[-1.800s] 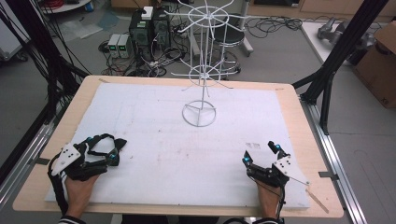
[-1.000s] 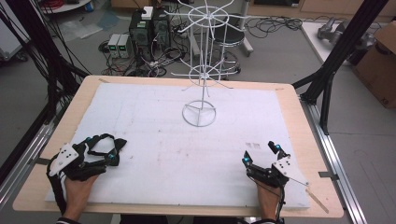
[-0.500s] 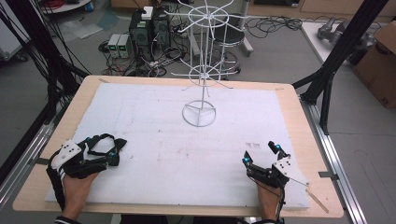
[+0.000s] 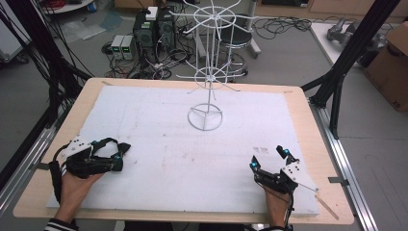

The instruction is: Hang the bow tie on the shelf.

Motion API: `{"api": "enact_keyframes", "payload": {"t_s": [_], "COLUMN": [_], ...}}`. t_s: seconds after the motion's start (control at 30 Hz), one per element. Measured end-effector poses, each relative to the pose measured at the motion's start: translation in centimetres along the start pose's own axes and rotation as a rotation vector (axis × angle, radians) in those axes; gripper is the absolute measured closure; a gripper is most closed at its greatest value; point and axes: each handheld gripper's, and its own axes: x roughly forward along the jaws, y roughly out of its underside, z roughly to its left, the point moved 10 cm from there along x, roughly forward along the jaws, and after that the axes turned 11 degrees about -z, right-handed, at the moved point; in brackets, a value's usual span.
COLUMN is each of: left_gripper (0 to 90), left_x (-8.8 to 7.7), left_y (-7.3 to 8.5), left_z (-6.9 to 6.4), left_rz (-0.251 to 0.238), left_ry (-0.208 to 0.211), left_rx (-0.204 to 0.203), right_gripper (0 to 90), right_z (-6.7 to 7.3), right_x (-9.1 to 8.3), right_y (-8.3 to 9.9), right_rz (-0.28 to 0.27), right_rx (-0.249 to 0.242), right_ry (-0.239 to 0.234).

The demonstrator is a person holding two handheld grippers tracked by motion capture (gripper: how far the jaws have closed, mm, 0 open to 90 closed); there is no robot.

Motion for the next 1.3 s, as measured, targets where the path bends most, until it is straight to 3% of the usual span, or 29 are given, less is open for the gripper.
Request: {"api": "enact_keyframes", "payload": {"t_s": [0.1, 0.17, 0.23, 0.3, 0.4, 0.43, 0.47, 0.67, 0.77, 0.93, 1.3], "left_gripper": [21.5, 24.3, 24.6, 26.3, 26.5, 26.9, 27.6, 31.6, 34.5, 42.2, 54.1], "left_x": [0.4, 0.4, 0.6, 0.7, 1.0, 1.0, 1.2, 1.5, 1.4, 1.6, 2.2], "left_y": [0.0, 0.0, 0.3, 0.4, 1.1, 1.1, 1.3, 1.6, 1.8, 2.1, 3.1], "left_z": [-0.1, -0.1, -0.1, -0.1, 0.0, 0.0, 0.0, 0.3, 0.6, 0.7, 0.4], "left_rz": [0.059, 0.070, 0.119, 0.125, 0.187, 0.187, 0.221, 0.274, 0.304, 0.328, 0.424], "left_ry": [-0.008, -0.005, -0.017, -0.018, -0.023, -0.023, -0.026, -0.046, -0.083, -0.084, -0.081], "left_rx": [-0.002, -0.003, -0.005, -0.011, -0.031, -0.031, -0.030, -0.030, -0.039, -0.059, -0.036], "right_gripper": [4.2, 4.2, 4.2, 4.2, 4.2, 4.2, 4.2, 4.2, 4.2, 4.2, 4.2], "right_z": [0.0, 0.0, 0.0, 0.0, 0.0, 0.0, 0.0, 0.0, 0.0, 0.0, 0.0], "right_x": [0.0, 0.0, 0.0, 0.0, 0.0, 0.0, 0.0, 0.0, 0.0, 0.0, 0.0], "right_y": [0.0, 0.0, -0.1, 0.0, -0.1, -0.1, 0.0, 0.0, 0.0, 0.0, 0.0], "right_rz": [-0.002, -0.005, -0.006, -0.005, -0.006, -0.006, -0.005, -0.004, -0.002, -0.002, 0.001], "right_rx": [-0.001, -0.001, -0.002, -0.002, 0.001, 0.000, 0.001, 0.004, 0.008, 0.011, 0.013], "right_ry": [-0.002, -0.003, -0.003, -0.002, -0.003, -0.003, -0.002, -0.003, -0.001, -0.002, -0.003]}}
